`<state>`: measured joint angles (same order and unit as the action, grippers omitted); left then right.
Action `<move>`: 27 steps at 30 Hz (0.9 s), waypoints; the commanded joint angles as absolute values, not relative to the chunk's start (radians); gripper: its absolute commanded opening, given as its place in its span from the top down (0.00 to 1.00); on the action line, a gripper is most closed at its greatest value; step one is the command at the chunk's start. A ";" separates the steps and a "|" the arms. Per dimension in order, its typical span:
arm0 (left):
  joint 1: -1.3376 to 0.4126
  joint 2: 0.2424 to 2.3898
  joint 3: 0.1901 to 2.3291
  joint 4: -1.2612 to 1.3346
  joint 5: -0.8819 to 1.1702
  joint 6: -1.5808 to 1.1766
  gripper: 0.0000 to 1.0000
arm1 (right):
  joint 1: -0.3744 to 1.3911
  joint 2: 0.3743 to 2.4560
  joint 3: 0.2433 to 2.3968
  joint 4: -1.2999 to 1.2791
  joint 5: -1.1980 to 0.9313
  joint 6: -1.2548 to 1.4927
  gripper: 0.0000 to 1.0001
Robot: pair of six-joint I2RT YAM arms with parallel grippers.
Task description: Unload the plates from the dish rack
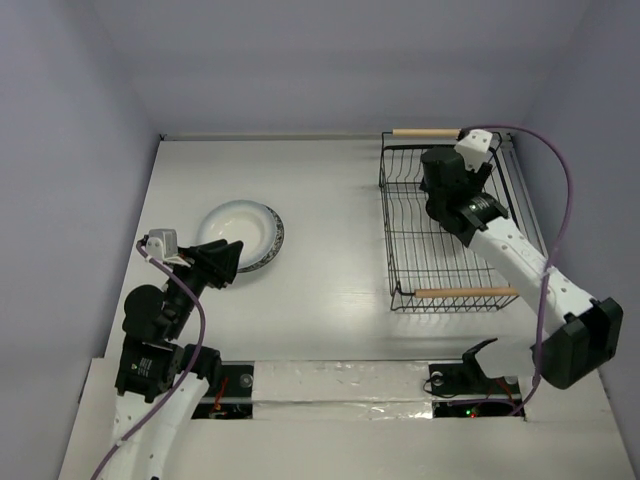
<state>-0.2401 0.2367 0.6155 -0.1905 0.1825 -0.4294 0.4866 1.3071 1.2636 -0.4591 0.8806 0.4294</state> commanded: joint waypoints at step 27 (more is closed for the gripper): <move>-0.270 0.195 0.614 -0.137 0.183 -0.436 0.56 | 0.322 1.626 1.523 -0.667 1.121 0.103 1.00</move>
<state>-0.2630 0.2050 0.6155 -0.1909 0.1802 -0.4301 0.3077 1.7508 1.4559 -0.6937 1.0130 0.1337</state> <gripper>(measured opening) 0.437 0.134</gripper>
